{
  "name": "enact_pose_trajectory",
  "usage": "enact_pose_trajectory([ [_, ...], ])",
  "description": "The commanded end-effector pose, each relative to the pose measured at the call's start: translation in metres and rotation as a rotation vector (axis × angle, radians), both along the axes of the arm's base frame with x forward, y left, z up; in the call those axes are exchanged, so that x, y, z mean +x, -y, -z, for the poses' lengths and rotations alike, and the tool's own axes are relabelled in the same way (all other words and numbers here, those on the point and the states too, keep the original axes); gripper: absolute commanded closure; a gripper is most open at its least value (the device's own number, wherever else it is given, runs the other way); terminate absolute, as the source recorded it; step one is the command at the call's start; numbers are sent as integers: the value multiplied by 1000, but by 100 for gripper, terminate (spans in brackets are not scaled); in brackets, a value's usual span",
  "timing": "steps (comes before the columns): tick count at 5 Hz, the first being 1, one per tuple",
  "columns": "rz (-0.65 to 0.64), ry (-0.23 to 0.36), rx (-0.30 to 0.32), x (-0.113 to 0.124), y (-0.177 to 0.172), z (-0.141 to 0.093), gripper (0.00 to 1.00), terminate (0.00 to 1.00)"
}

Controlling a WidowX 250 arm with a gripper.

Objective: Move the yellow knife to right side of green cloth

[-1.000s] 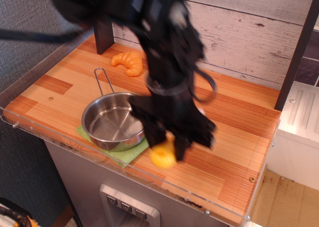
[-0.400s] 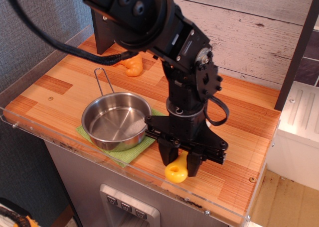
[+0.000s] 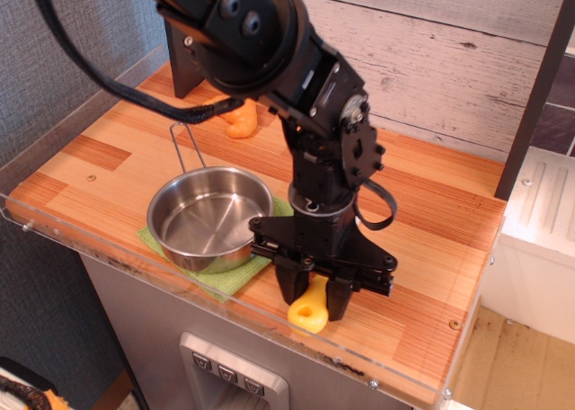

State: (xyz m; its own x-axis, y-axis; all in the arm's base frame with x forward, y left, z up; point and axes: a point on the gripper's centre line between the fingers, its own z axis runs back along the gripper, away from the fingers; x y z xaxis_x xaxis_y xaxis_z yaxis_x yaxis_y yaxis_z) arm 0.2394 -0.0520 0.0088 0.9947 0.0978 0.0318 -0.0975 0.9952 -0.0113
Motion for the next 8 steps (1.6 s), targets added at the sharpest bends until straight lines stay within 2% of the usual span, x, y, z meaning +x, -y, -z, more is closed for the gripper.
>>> enact_pose_trajectory([
  [1,70,39,-29,-11,-14,-24,0,0],
  [2,171,130,-38,3,-27,-74,0,0],
  [3,188,195,-35,17,-53,-121,0,0],
  [4,156,195,-19,23,-84,-144,0,0],
  [6,124,131,-12,27,-112,-135,0,0],
  [7,124,131,-12,27,-112,-135,0,0],
  [8,124,131,-12,27,-112,-135,0,100],
])
